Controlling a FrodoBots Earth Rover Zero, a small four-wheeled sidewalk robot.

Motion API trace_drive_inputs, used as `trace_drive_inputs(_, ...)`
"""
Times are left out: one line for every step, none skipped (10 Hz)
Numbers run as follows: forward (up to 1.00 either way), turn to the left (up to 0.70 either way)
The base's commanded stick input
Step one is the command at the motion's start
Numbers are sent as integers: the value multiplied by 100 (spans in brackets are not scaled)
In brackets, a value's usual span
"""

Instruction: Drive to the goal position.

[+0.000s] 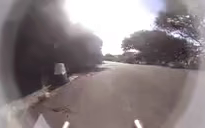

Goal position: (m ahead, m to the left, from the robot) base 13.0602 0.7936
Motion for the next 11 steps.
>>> trace_drive_inputs(70,-1)
trace_drive_inputs(70,-1)
trace_drive_inputs(70,0)
trace_drive_inputs(70,0)
trace_drive_inputs(70,0)
trace_drive_inputs(70,0)
trace_drive_inputs(70,0)
trace_drive_inputs(70,0)
trace_drive_inputs(70,0)
trace_drive_inputs(70,0)
trace_drive_inputs(70,0)
